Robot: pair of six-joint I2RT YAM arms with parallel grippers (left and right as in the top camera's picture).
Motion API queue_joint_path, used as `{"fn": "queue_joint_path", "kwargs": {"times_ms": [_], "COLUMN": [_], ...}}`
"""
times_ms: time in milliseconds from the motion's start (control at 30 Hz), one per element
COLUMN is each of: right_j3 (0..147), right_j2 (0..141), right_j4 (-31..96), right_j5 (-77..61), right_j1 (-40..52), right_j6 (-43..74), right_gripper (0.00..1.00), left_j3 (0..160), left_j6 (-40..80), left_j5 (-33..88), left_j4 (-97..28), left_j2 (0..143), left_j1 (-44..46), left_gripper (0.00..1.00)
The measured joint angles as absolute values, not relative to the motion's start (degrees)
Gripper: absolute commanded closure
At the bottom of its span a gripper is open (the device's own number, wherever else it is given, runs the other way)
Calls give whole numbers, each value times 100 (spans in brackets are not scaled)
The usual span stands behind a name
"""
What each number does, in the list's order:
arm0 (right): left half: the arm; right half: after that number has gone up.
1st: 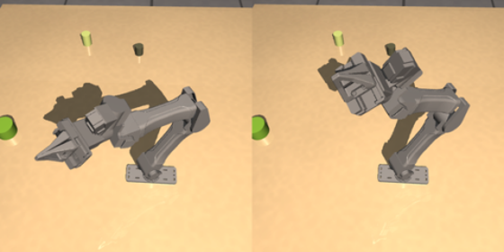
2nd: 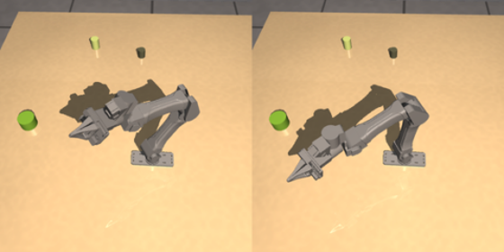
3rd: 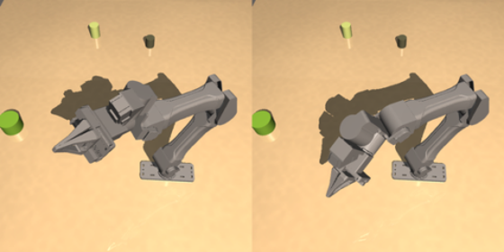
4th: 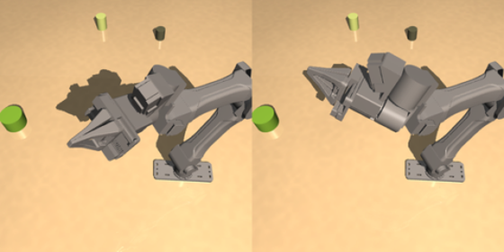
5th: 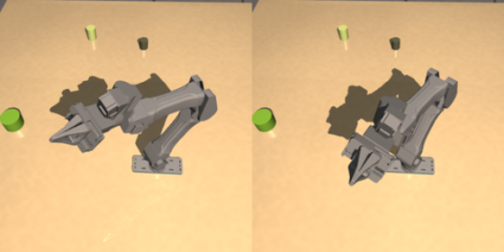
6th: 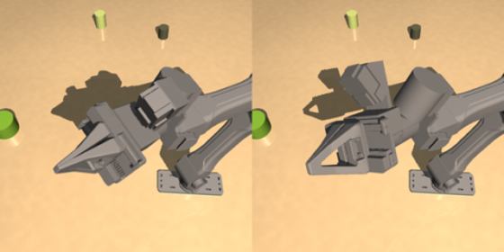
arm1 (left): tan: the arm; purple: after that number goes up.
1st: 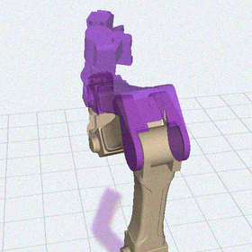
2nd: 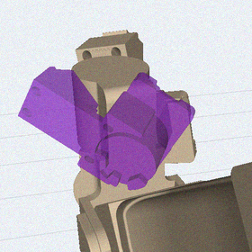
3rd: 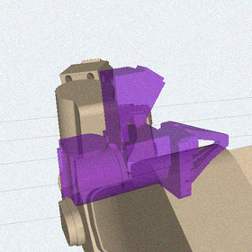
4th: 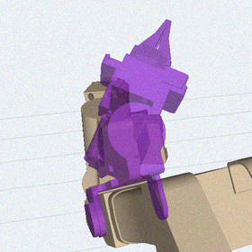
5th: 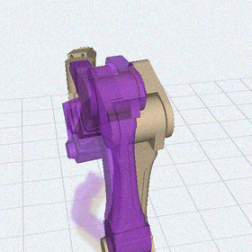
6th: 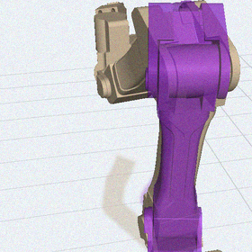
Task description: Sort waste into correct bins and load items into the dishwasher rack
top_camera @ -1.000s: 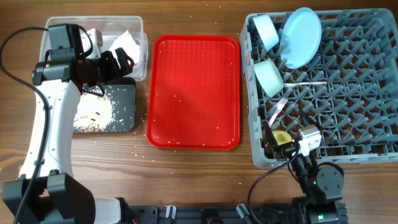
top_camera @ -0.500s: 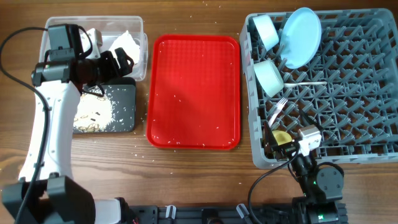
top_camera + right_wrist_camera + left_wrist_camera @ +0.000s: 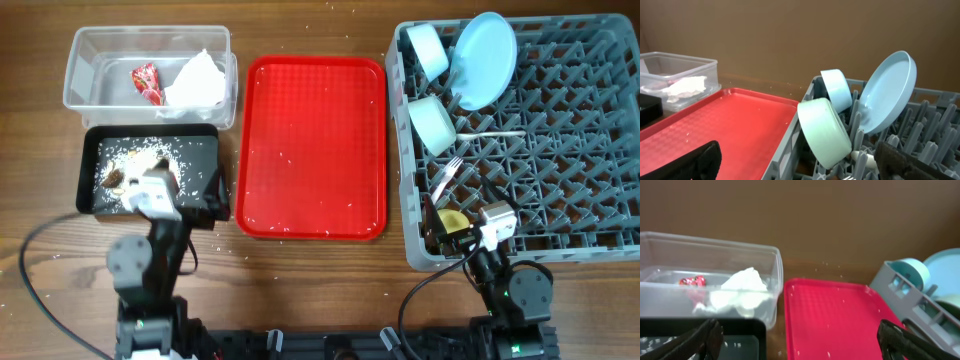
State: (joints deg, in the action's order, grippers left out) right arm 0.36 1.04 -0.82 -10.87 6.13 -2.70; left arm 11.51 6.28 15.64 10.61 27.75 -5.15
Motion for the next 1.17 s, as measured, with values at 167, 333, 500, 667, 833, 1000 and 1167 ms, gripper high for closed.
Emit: {"fn": "queue_joint_path", "kwargs": {"times_ms": [167, 333, 500, 667, 833, 1000, 1167], "right_j3": [36, 36, 36, 36, 36, 36, 36], "right_j2": [104, 104, 104, 104, 104, 104, 104], "right_j4": [-89, -86, -86, -86, -86, -86, -86], "right_j5": [-1085, -1087, -1087, -1087, -1087, -1087, -1087], "right_j1": [613, 613, 613, 613, 613, 613, 613], "right_j6": [-270, -270, -270, -270, -270, -270, -270], "right_gripper": [0, 0, 0, 0, 0, 0, 0], "left_j3": [259, 67, 58, 58, 58, 58, 58], "left_j6": [631, 631, 631, 631, 631, 631, 631], "left_j5": [1570, 1568, 1540, 1525, 1525, 1525, 1525], "left_j4": [1061, 102, -279, -281, -281, -281, -281], "left_j2": [1317, 384, 84, 82, 82, 82, 82], "left_j1": [-486, -486, -486, -486, -486, -486, -486], "left_gripper": [0, 0, 0, 0, 0, 0, 0]}}
